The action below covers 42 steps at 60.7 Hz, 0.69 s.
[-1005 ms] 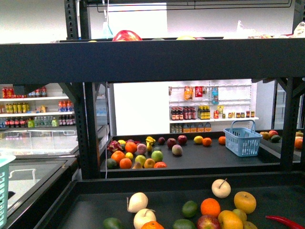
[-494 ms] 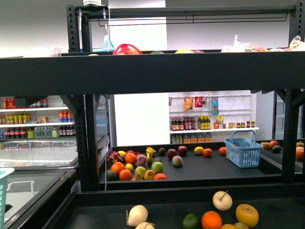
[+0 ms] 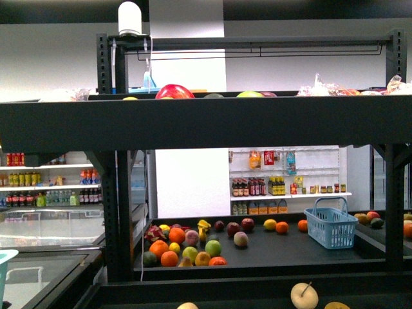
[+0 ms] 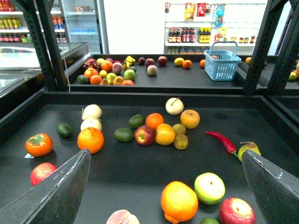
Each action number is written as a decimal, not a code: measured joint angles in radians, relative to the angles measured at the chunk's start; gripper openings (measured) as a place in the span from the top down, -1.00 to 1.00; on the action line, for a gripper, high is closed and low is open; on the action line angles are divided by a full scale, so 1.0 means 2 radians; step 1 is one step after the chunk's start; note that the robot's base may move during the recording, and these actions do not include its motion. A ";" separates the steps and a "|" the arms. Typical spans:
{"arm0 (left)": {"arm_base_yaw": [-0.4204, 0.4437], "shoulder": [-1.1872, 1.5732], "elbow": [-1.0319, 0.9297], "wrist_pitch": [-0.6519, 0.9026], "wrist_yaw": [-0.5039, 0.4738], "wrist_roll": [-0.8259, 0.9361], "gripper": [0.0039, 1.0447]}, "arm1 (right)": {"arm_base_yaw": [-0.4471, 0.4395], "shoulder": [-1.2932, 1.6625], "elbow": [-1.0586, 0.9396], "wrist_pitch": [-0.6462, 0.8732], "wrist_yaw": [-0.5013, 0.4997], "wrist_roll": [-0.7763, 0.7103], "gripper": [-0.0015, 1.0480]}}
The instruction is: Pick lemon from shelf
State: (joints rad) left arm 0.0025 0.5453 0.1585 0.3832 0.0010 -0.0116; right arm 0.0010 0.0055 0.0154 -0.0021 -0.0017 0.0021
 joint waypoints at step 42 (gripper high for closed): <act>0.000 -0.151 -0.073 -0.069 0.000 0.000 0.96 | 0.000 0.000 0.000 0.000 0.000 0.000 -0.86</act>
State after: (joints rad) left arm 0.0025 0.2440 0.0128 0.2443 0.0006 -0.0109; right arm 0.0010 0.0055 0.0154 -0.0021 -0.0013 0.0021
